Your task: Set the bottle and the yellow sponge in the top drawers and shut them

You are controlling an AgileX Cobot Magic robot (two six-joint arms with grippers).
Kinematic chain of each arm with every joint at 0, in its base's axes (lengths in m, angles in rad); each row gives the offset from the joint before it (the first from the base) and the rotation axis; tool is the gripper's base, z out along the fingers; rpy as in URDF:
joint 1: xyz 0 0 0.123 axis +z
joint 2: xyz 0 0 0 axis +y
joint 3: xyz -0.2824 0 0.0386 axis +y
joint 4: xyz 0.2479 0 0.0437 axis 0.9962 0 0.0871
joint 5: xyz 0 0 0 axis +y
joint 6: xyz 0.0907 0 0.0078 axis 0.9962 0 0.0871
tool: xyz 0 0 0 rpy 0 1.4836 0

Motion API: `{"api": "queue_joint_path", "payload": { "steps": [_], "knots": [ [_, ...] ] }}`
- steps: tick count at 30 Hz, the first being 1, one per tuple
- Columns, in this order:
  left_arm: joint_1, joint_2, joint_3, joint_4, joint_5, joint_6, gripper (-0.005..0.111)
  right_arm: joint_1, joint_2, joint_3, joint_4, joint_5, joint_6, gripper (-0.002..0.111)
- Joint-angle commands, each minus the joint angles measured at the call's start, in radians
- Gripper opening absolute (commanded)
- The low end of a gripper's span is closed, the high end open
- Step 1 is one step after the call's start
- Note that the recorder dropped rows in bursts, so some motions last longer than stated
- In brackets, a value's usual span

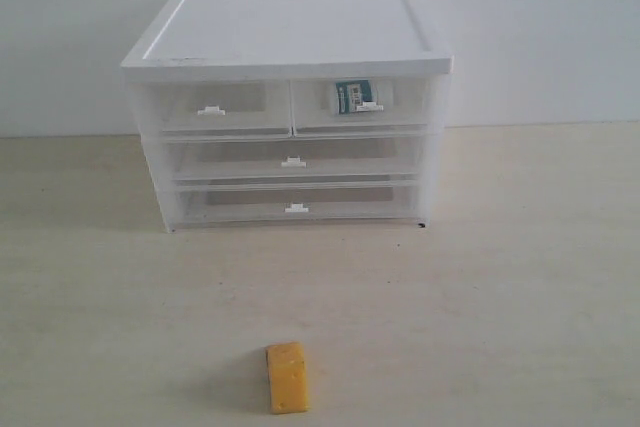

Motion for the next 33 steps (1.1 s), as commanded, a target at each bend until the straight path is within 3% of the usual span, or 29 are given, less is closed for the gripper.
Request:
{"api": "queue_joint_path", "payload": {
  "steps": [1,11,19,33],
  "knots": [
    [-0.008,-0.003,0.003,-0.012,-0.004,-0.005,0.004,0.001,-0.124,0.105,0.001,-0.014,-0.013,0.000],
    [-0.008,-0.003,0.003,-0.012,-0.006,-0.005,0.004,0.001,-0.224,0.193,0.001,0.021,0.023,0.000],
    [-0.008,-0.003,0.003,-0.012,-0.003,-0.005,0.004,0.001,-0.272,0.283,-0.110,0.047,0.229,0.000],
    [-0.008,-0.003,0.003,-0.012,-0.005,-0.005,0.004,0.000,-0.272,0.283,-0.134,0.169,0.234,0.000]
  ]
}}
